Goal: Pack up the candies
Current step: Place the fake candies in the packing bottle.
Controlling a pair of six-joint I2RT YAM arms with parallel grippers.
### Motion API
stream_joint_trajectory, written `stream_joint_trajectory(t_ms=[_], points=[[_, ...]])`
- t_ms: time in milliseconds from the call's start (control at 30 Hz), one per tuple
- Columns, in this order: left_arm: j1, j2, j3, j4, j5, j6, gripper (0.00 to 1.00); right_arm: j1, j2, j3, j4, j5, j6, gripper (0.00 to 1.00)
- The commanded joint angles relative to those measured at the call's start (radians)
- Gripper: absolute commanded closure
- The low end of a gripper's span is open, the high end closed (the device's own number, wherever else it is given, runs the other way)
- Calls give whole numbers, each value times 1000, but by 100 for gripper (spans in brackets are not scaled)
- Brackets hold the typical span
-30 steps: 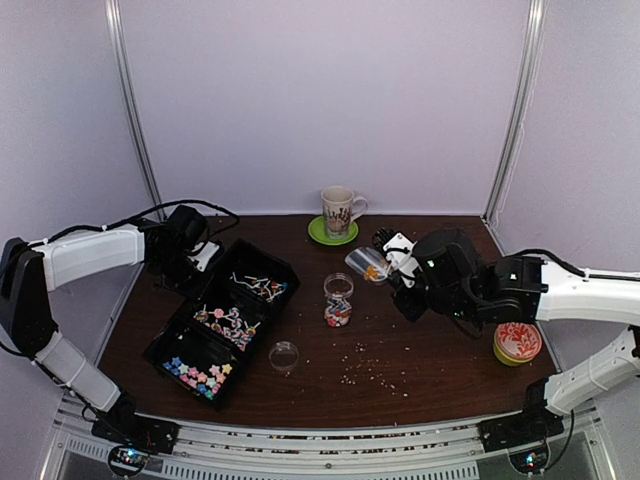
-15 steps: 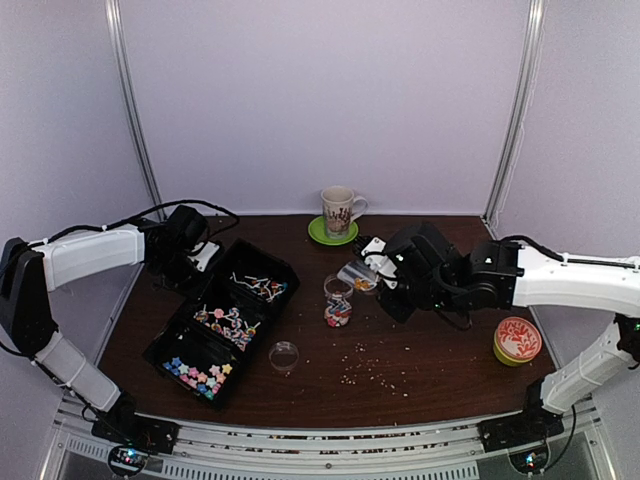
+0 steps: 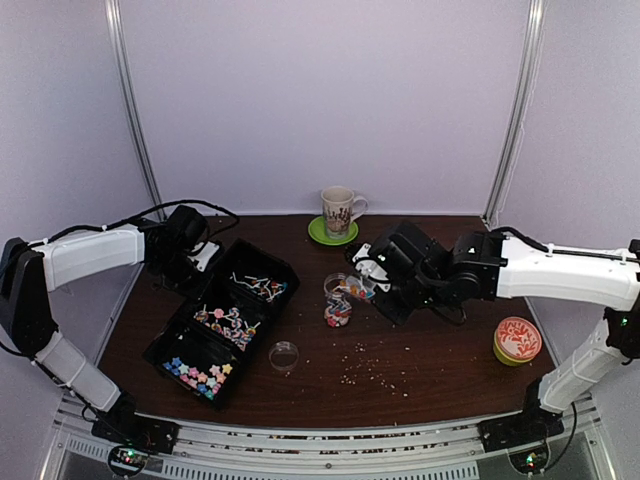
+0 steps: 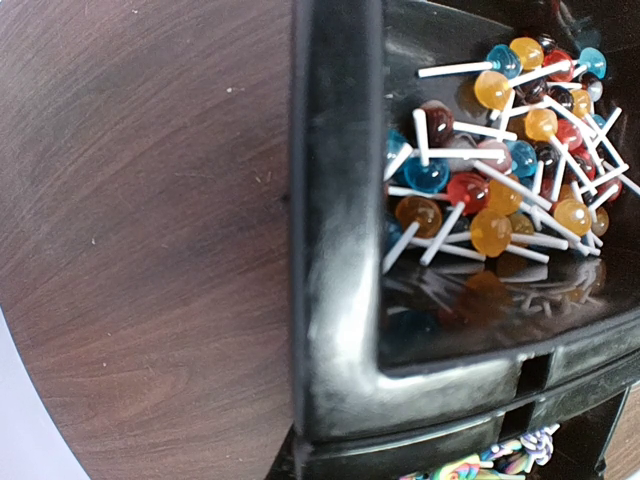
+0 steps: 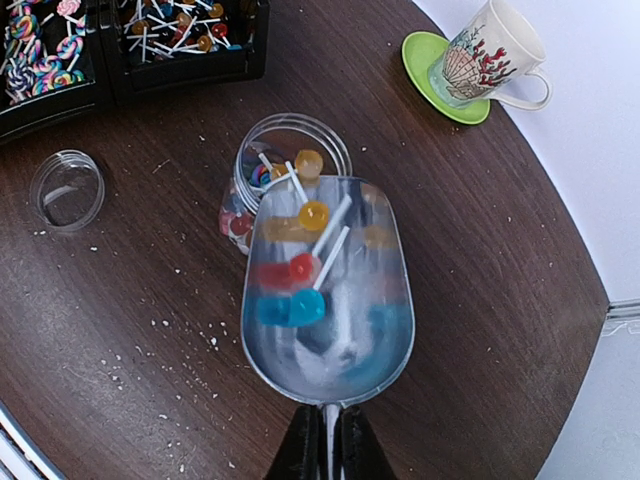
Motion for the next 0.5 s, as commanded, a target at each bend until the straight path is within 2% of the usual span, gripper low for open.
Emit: stream_joint_trajectory(t_ms=[0, 467], points=[[7, -19, 60, 44, 27, -21, 100, -5, 23, 54, -59, 18, -2, 100], [7, -19, 60, 44, 25, -21, 100, -5, 71, 137, -155, 31, -6, 100]])
